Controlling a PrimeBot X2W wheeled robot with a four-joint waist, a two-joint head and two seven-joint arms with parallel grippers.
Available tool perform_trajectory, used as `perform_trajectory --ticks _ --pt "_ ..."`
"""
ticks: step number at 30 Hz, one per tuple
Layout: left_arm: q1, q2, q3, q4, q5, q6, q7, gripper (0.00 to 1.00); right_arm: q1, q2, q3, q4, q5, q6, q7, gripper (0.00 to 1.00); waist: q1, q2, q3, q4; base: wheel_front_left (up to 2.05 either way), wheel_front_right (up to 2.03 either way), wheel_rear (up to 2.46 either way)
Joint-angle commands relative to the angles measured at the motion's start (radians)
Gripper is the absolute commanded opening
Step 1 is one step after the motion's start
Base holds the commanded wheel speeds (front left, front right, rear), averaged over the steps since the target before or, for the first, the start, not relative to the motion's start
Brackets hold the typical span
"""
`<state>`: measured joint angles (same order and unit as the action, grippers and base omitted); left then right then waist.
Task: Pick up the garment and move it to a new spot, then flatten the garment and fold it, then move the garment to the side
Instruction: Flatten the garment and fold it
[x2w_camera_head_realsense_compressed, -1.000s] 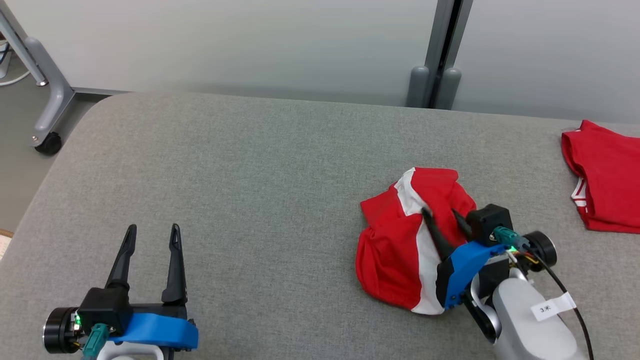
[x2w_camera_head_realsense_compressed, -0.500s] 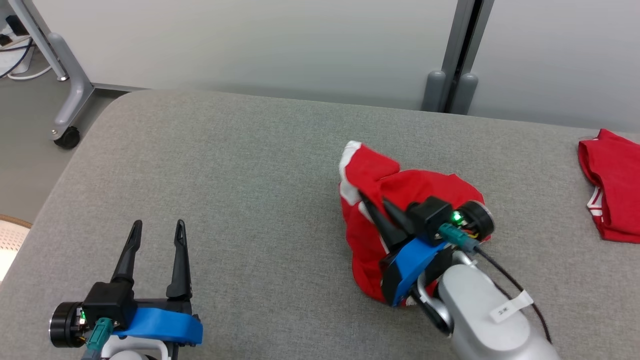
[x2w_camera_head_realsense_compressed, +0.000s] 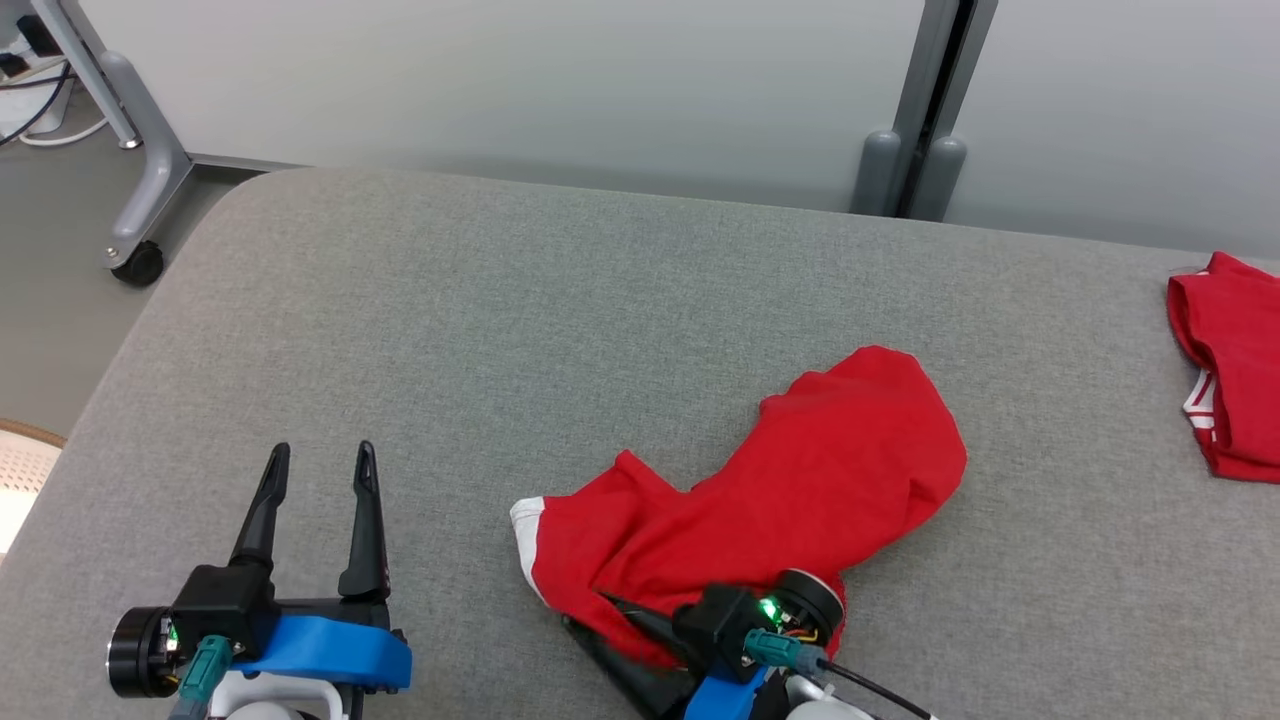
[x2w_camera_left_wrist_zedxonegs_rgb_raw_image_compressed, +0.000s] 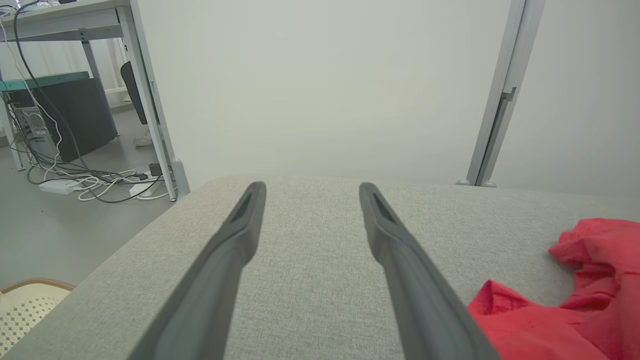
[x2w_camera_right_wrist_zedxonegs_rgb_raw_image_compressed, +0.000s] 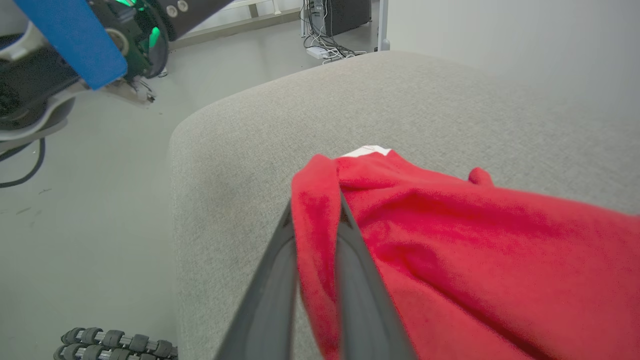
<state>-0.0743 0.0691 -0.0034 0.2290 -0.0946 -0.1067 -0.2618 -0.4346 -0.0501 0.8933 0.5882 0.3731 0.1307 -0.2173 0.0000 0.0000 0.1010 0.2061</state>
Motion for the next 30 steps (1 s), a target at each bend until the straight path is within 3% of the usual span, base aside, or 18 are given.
perform_trajectory --ticks 1,9,22,30 --pt "-0.001 0.001 0.006 0.004 0.009 -0.005 -0.004 1.0 0.011 -0.001 0.007 -0.005 0.012 0.0 -0.007 1.0 0.0 0.0 -0.003 -0.006 0.0 0.0 0.0" --pt "0.006 0.003 0.012 0.008 0.015 -0.008 -0.004 1.0 -0.013 -0.002 -0.109 -0.032 -0.02 0.0 -0.039 1.0 0.0 0.0 -0.024 -0.045 0.0 0.0 0.0" --pt "0.02 -0.001 0.014 -0.009 0.026 -0.011 -0.004 1.0 0.006 -0.127 -0.602 -0.097 -0.188 0.0 -0.009 1.0 0.0 0.0 -0.027 -0.067 0.0 0.0 0.0" --pt "-0.003 -0.006 0.003 -0.007 0.022 -0.014 -0.004 1.0 -0.029 -0.139 -0.759 -0.004 -0.254 0.0 0.08 1.0 0.0 0.0 0.003 -0.04 0.0 0.0 0.0"
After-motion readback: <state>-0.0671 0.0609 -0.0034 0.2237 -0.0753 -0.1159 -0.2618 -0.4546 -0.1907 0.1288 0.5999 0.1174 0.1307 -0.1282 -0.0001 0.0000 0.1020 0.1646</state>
